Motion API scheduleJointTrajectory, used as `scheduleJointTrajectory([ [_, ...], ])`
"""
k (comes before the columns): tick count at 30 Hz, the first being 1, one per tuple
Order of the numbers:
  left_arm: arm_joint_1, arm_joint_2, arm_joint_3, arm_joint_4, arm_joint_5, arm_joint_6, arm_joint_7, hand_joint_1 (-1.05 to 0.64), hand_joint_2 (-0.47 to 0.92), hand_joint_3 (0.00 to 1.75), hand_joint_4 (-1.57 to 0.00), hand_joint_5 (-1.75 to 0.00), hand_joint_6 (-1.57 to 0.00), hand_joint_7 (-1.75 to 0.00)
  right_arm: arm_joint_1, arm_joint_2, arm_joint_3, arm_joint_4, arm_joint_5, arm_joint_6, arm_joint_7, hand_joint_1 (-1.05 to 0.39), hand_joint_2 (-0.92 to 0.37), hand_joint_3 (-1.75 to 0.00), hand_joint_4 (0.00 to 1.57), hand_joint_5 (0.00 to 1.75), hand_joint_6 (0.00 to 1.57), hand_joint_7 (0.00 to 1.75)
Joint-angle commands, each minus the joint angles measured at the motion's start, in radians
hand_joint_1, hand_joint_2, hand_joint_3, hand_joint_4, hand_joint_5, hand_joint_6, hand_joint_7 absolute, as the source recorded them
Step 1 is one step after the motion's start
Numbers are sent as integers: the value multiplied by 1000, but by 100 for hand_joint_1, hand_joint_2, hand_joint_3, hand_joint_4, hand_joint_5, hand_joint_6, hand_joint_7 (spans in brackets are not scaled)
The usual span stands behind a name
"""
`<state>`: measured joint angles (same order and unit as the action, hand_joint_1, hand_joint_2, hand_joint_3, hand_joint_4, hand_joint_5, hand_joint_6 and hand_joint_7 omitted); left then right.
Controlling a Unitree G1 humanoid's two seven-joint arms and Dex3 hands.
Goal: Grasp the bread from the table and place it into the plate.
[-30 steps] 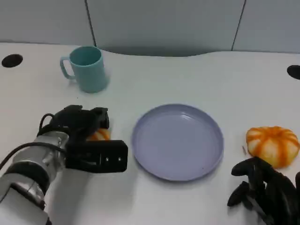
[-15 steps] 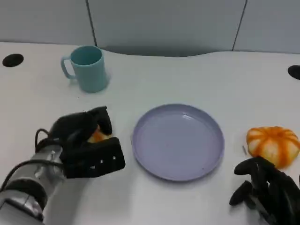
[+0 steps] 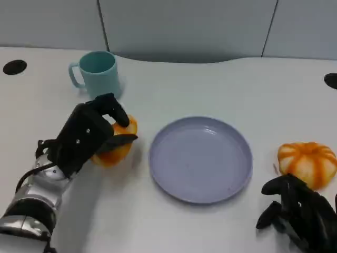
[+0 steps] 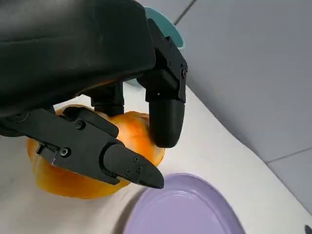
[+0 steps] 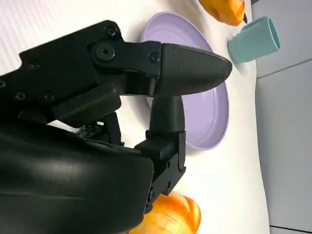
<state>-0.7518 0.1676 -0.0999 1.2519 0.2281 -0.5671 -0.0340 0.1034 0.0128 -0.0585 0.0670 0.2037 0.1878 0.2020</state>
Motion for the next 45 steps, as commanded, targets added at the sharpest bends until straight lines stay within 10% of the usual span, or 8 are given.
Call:
scheduleJointTrajectory([
  [1,-35,-12,33,-39,-46,-11,-45,-11,89,6,-79,-175,-55,-175,9,-20,4,-10,-21,-5,-12,-35,-92,-63,61,175,39,173],
  [30,-228,-187,-287,-28,276,-39,-12,-16,86,7,-93,-175,-67,-175,-20,1,3,21,-13,6,-11,-34,-92,-62,55,175,37,173],
  [37,-257,-174,-331,-17,299,-35,-105,-55,88,4,-62,-175,-37,-170,-19,5,2,25,-12,2,-10,-35,-92,-62,56,175,37,173],
  [40,-265,-164,-349,-20,304,-60,-141,-69,92,4,-26,-105,-37,-69,-18,6,7,19,-20,4,-16,-35,-92,-61,55,175,37,172],
  [45,-277,-153,-357,-26,297,-71,-186,-79,92,12,-6,-78,-27,-37,-19,6,7,28,-22,-8,-11,-34,-92,-63,56,175,37,172],
])
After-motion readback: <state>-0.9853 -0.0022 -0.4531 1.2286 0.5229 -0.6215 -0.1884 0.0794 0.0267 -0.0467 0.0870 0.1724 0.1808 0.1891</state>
